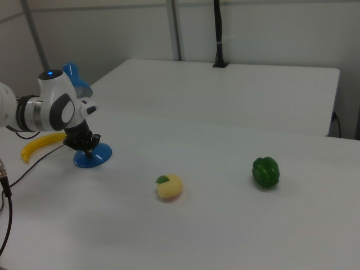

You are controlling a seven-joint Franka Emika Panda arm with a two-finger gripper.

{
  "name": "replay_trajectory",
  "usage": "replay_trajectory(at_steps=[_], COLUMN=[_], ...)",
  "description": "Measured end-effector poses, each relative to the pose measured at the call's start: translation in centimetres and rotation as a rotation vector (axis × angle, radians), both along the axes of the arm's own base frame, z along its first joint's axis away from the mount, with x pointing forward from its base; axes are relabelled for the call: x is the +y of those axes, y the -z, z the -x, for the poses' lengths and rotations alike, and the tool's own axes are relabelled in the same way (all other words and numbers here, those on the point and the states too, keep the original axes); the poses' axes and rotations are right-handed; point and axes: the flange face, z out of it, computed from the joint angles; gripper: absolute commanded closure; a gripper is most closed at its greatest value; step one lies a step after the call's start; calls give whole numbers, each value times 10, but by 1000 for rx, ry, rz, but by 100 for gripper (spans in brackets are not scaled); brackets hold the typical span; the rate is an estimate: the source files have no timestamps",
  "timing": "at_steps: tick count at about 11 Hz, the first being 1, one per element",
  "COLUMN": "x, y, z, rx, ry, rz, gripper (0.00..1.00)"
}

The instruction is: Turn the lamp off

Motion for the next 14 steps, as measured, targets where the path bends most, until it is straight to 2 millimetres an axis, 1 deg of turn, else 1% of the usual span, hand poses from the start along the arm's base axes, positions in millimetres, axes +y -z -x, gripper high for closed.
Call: replay_trajectory(at_steps=[2,3,4,5,6,8,11,12,13,14], x=[-2,-6,-14,-24,-38,-76,-147,-172,-193,-211], y=[2,6,13,16,12,-11,-58,-78,-104,-136], z=[1,4,8,9,9,7,8,11,16,23], rx=[16,50,105,146,174,207,248,257,266,270], ry=[9,13,21,34,53,110,261,308,351,387], rz=[6,20,43,61,75,94,122,134,144,149], gripper=[100,100,100,100,100,100,100,100,100,100])
